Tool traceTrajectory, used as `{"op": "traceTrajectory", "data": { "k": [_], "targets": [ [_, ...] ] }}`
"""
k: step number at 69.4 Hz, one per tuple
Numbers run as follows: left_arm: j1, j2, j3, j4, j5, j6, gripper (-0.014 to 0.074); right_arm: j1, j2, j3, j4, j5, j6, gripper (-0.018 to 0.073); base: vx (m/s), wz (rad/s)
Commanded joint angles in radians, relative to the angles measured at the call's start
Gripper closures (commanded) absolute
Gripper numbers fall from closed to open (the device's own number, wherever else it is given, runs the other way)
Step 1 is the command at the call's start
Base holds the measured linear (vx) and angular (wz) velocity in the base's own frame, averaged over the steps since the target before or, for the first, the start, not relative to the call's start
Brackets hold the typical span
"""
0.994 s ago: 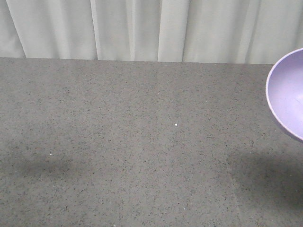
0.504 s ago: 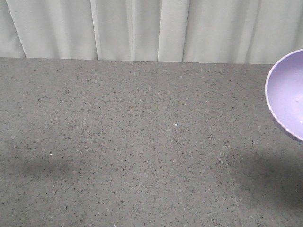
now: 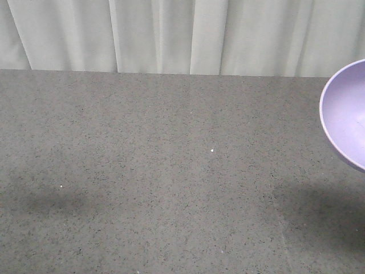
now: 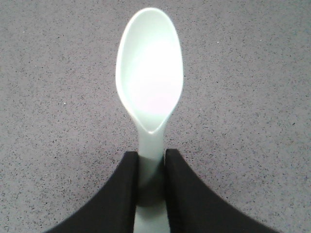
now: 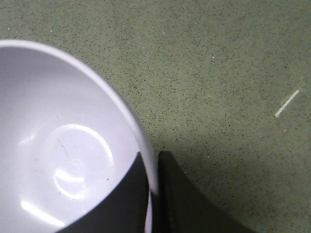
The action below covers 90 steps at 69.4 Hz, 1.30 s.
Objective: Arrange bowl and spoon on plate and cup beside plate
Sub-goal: 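Pinch the bowl rim with the right gripper and lift it, then turn the base toward the counter with the pale blue plate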
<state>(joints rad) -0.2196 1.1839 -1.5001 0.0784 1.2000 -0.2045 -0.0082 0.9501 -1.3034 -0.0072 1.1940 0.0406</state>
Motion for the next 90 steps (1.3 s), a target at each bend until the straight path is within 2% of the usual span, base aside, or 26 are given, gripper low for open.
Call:
{"op": "traceTrajectory", "data": {
  "k": [1, 90],
  "targets": [
    [-0.006, -0.024, -0.028, 0.004, -0.053, 0.0, 0.0603, -0.005, -0.007, -0.028, -0.004, -0.058, -0.008, 0.0562, 0.0, 0.0],
    [-0.006, -0.024, -0.028, 0.004, -0.053, 0.0, 0.0603, -0.005, -0.007, -0.028, -0.004, -0.043, -0.008, 0.0562, -0.01, -0.03]
  ]
}}
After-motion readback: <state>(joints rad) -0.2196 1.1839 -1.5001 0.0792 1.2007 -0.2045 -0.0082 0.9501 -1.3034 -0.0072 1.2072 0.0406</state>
